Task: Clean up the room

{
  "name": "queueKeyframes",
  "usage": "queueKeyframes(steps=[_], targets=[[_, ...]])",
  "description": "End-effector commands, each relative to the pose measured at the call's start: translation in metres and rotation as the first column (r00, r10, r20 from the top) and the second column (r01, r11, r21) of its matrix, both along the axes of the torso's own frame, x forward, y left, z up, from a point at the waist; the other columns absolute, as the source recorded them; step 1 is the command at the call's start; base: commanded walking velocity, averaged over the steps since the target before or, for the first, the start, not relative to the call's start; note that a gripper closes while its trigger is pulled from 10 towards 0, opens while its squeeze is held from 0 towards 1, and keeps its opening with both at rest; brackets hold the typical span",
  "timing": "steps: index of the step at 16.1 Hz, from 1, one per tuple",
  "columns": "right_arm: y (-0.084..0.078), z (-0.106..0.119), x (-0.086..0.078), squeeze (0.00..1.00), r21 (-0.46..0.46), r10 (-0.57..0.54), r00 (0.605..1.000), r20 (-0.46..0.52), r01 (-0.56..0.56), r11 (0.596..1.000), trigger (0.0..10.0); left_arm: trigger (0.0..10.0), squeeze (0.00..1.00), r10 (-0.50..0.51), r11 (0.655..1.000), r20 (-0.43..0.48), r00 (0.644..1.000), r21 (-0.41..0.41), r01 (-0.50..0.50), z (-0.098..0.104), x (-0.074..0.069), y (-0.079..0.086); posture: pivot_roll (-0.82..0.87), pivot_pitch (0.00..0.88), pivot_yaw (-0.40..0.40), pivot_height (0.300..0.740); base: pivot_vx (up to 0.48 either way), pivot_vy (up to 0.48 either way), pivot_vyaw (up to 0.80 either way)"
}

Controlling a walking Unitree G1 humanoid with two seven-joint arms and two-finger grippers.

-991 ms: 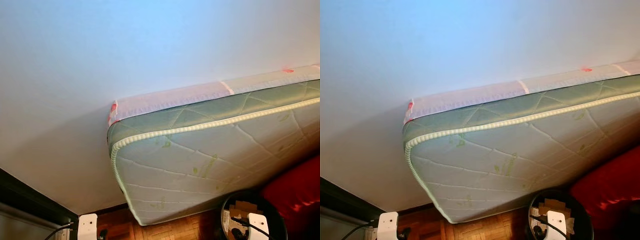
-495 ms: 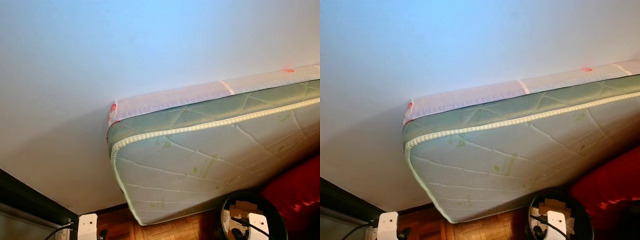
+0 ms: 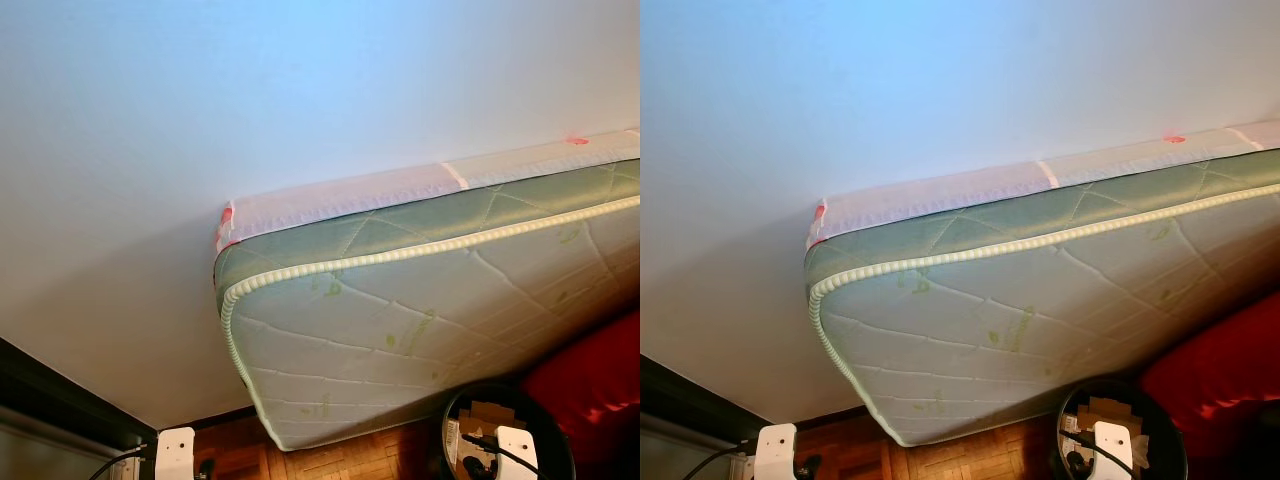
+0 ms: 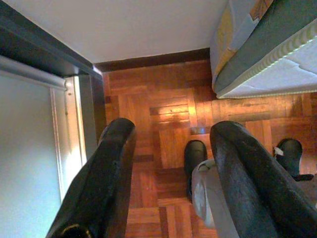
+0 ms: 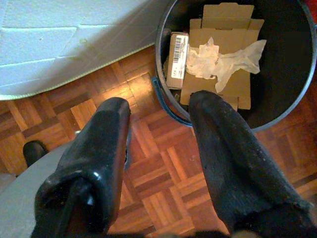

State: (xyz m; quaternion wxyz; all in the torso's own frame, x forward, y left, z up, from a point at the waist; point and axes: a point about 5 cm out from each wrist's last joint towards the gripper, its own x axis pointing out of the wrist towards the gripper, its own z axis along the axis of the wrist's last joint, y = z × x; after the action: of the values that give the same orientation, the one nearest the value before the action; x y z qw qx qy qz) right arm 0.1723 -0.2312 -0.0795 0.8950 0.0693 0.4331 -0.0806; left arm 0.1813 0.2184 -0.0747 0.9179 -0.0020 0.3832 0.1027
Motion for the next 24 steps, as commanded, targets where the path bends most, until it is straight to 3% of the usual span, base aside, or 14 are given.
queueKeyframes(steps=[1,4,8,14,19,22,24], targets=[[0.024,-0.019,-0.031,0.0,0.066,0.063,0.988,-0.142,-0.054,0.996,10.0,10.0,0.0,0.109,0.989,-0.191,0.976,-0.078,-0.126,-0.016,-0.061,0.04,0.09,0.0,-0.063,0.719,0.0,0.0,0.0],[0.024,-0.019,-0.031,0.0,0.068,0.064,0.988,-0.142,-0.054,0.996,10.0,10.0,0.0,0.108,0.989,-0.189,0.976,-0.078,-0.125,-0.016,-0.06,0.041,0.09,0.0,-0.062,0.719,0.0,0.0,0.0],[0.024,-0.019,-0.031,0.0,0.07,0.065,0.988,-0.141,-0.056,0.996,10.0,10.0,0.0,0.095,0.99,-0.172,0.98,-0.091,-0.112,-0.016,-0.045,0.026,0.09,0.0,-0.063,0.719,0.0,0.0,0.0],[0.024,-0.018,-0.03,0.0,0.073,0.062,0.988,-0.14,-0.053,0.996,10.0,10.0,0.0,0.089,0.99,-0.166,0.982,-0.098,-0.106,-0.016,-0.038,0.017,0.09,0.0,-0.065,0.719,0.0,0.0,0.0],[0.024,-0.018,-0.031,0.0,0.073,0.066,0.988,-0.141,-0.056,0.996,10.0,10.0,0.0,0.095,0.989,-0.17,0.981,-0.092,-0.112,-0.017,-0.047,0.024,0.09,0.0,-0.066,0.719,-0.099,0.0,0.0],[0.024,-0.018,-0.031,0.0,0.074,0.068,0.988,-0.14,-0.058,0.996,10.0,10.0,0.0,0.113,0.989,-0.173,0.978,-0.079,-0.128,-0.015,-0.059,0.042,0.09,0.0,-0.067,0.719,-0.254,0.0,0.0],[0.024,-0.018,-0.031,0.0,0.077,0.071,0.988,-0.14,-0.061,0.995,10.0,10.0,0.0,0.106,0.989,-0.164,0.981,-0.085,-0.121,-0.015,-0.05,0.034,0.09,0.0,-0.067,0.719,-0.251,0.0,0.0]])
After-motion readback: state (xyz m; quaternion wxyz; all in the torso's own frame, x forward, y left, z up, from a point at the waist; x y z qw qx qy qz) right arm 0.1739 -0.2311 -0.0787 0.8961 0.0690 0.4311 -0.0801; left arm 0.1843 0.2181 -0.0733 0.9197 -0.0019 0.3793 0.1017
